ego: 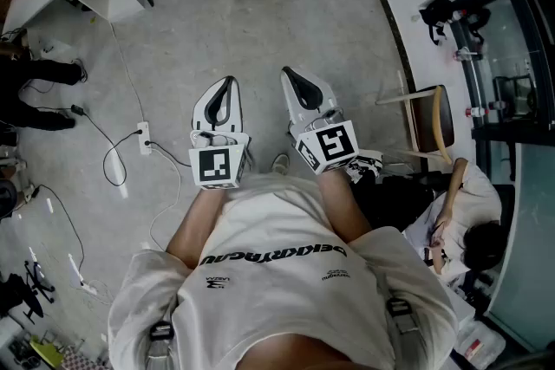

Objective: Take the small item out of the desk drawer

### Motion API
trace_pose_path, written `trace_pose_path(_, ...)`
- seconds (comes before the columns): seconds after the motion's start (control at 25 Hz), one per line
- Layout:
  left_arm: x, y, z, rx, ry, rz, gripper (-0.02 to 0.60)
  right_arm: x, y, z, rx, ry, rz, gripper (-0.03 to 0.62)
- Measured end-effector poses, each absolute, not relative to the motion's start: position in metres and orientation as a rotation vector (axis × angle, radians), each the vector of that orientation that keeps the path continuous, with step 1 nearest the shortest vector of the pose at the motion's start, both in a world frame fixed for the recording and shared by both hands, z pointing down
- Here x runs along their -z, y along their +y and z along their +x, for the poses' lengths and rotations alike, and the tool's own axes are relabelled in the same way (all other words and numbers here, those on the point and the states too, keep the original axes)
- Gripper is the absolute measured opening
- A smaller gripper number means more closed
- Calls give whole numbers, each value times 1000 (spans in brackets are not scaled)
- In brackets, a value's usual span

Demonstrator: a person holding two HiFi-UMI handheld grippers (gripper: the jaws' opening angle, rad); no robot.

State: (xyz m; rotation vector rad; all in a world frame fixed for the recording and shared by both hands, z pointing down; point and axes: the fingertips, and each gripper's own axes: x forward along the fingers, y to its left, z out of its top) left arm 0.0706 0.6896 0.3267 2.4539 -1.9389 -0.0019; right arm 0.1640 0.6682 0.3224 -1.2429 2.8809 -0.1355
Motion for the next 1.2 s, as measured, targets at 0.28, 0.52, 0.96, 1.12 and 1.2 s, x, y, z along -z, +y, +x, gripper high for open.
trace_pose_path(0.28, -335, 715, 119, -46, -1953, 2446, -3, -334, 692, 211, 196, 2888, -1210, -3)
trace_pose_path(0.52, -357, 726, 129, -78, -1947, 2444, -3, -364, 703, 212, 213, 2935, -1143, -3)
trace_pose_path(0.96, -408, 632, 103, -154, -1837, 2500, -3, -407, 625, 179, 211, 2973, -1085, -3)
trace_pose_path(1.12, -408, 563, 79, -151, -1805, 2523, -3, -409, 562, 149, 291, 2939, -1073, -3)
trace_pose_path(1.2, -404, 528, 66, -154, -1790, 2538, -3, -404, 526, 133, 292, 2933, -1085, -3)
